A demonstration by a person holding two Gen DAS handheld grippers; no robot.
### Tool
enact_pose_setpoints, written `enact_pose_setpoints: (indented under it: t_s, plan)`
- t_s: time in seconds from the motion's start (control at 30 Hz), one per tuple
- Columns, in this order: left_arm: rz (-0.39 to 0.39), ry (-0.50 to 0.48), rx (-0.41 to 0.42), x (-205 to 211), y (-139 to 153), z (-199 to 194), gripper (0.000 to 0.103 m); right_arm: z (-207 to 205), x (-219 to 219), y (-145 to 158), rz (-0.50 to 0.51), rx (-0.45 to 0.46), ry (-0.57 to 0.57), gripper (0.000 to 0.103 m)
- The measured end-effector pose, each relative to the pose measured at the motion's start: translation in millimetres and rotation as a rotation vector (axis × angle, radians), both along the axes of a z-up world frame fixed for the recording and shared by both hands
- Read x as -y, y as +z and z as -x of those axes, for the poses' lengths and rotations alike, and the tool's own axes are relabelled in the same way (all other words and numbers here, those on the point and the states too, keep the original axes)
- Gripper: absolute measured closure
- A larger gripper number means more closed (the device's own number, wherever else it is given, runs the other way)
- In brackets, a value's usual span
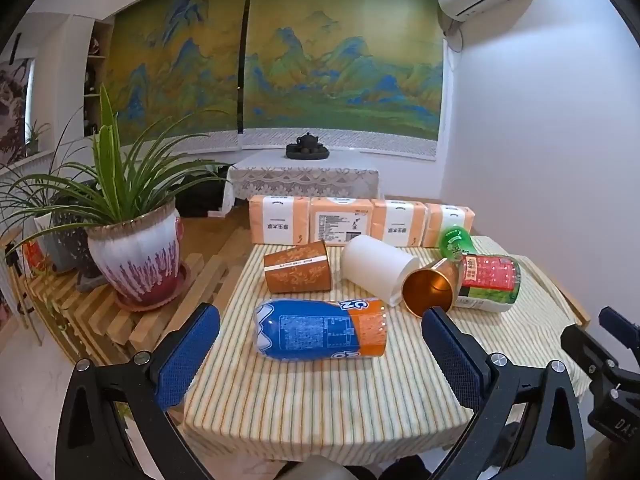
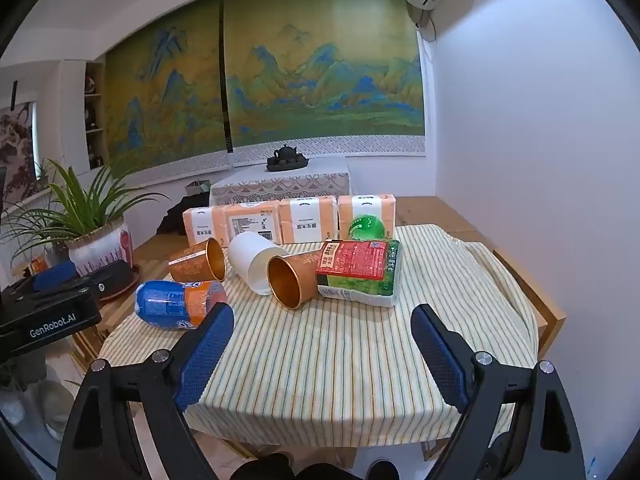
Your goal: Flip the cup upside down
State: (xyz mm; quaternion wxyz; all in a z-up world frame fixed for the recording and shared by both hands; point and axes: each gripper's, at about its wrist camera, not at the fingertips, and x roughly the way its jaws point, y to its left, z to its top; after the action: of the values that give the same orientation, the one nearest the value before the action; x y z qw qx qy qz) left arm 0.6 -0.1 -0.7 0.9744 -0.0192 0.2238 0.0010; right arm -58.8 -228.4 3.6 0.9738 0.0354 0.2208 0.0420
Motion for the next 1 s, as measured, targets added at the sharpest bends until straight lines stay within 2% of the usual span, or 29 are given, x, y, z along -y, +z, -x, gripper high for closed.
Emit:
enact_pose_setpoints:
  t_s: [0.33, 0.37, 1.0]
  plan:
    - [-0.001, 0.017, 0.014, -14.3, -5.9, 11.8, 0.001, 0.2, -1.1, 3.4, 0.009, 0.011, -0.003, 0.015]
    - [0.01, 0.044, 0.004, -14.8, -3.6, 3.0, 0.001, 1.2, -0.9, 2.8, 0.006, 0.015, -0.004, 0.015]
    - [-0.01, 0.045, 0.036, -13.7, 1.7, 5.2, 0.001, -2.5, -6.0, -2.7, 0.008, 0.002, -0.001, 0.015]
